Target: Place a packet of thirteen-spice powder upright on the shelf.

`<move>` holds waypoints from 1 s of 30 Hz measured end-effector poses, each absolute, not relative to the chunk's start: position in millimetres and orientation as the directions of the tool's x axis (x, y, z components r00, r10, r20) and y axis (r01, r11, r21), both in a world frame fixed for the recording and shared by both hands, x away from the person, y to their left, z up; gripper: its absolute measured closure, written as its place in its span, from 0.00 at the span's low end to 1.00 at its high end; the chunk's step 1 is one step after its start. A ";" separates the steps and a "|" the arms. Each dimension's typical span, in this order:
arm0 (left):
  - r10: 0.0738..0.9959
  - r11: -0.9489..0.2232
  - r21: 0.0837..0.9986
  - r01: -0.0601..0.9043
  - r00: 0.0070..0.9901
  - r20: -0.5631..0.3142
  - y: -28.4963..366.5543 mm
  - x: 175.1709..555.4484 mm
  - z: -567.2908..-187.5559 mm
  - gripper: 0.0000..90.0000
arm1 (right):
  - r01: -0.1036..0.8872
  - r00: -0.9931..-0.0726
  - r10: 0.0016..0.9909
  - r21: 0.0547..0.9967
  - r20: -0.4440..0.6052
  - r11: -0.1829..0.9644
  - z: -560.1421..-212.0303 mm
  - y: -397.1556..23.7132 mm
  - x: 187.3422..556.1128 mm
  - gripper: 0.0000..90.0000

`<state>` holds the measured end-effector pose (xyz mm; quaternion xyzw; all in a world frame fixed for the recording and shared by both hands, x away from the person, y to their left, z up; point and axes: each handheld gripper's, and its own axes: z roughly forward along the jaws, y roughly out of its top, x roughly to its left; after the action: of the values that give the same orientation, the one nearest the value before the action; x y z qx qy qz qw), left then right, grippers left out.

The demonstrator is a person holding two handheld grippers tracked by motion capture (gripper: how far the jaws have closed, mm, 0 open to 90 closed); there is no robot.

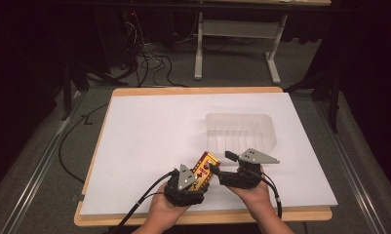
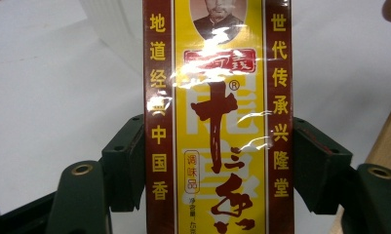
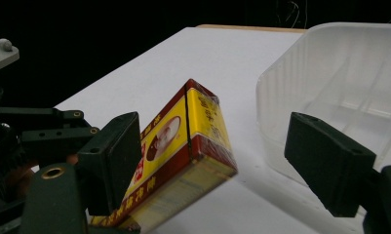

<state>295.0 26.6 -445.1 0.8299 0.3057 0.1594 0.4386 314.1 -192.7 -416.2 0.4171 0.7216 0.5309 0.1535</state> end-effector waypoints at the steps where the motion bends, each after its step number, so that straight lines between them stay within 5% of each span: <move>1: 0.645 -0.431 0.825 0.365 0.764 -0.001 25.4 293.9 -445.7 0.36 | 0.447 -0.607 0.760 0.890 0.231 0.087 -417.3 -191.4 314.4 0.25; 11: 0.655 -0.414 0.836 0.359 0.756 0.000 25.0 291.2 -444.7 0.36 | 0.499 -0.616 0.735 0.863 0.283 0.085 -430.6 -184.6 318.4 0.31; 30: 0.676 -0.398 0.835 0.379 0.737 -0.012 29.3 295.6 -451.7 0.36 | 0.545 -0.654 0.658 0.836 0.372 0.068 -433.3 -188.3 317.2 0.60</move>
<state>295.6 29.3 -451.7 0.8192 0.3222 0.1671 0.4441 317.2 -188.3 -433.3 0.4125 0.7290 0.5437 0.0524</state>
